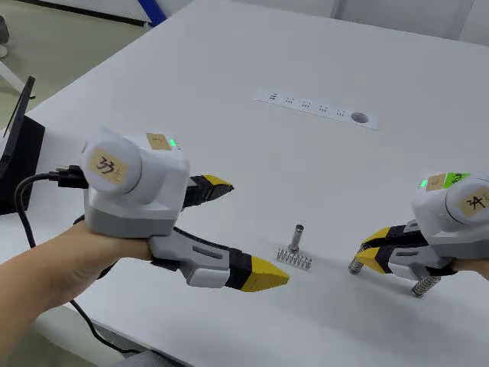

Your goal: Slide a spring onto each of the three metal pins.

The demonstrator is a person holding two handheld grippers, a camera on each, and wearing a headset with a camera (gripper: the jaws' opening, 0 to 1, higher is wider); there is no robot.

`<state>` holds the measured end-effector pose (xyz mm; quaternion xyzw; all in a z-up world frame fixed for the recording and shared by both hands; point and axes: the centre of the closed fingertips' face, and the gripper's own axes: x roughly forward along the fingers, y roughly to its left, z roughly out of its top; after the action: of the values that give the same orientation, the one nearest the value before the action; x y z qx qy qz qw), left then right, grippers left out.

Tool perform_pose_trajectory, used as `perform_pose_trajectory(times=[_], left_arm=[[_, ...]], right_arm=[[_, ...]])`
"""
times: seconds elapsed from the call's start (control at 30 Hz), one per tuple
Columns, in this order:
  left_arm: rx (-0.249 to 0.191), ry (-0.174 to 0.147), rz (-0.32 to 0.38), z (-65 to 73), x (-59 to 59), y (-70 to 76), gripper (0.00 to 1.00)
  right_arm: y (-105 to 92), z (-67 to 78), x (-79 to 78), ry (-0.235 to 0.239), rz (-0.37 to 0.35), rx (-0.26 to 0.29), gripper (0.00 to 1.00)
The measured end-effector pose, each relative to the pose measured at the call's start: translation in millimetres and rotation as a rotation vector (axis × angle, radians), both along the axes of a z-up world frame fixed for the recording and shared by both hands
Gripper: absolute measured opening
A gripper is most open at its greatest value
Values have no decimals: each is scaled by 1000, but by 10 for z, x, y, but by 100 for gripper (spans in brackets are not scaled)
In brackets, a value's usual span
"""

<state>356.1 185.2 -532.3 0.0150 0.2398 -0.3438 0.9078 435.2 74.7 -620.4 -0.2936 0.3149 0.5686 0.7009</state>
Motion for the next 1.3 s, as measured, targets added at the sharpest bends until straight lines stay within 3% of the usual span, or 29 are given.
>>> perform_pose_trajectory(times=[0.3,0.7,0.87,1.0,1.07,1.2,1.3], left_arm=[[-2,5,8,-10,-17,24,92],[-6,-2,15,19,-13,24,92],[-6,-9,16,47,-11,37,92],[-17,-16,21,77,-7,45,92],[-19,-18,21,87,-12,47,92],[-15,-17,19,85,-40,64,92],[-8,-12,20,72,-79,105,92]], right_arm=[[-7,-53,20,-6,5,-12,11],[-26,-4,-9,-5,-1,-12,14],[28,191,7,-31,-20,34,18],[224,435,-58,-58,-2,107,19],[329,467,-99,-59,16,125,20],[517,386,-222,-39,40,134,21],[577,229,-291,-53,94,80,21]])
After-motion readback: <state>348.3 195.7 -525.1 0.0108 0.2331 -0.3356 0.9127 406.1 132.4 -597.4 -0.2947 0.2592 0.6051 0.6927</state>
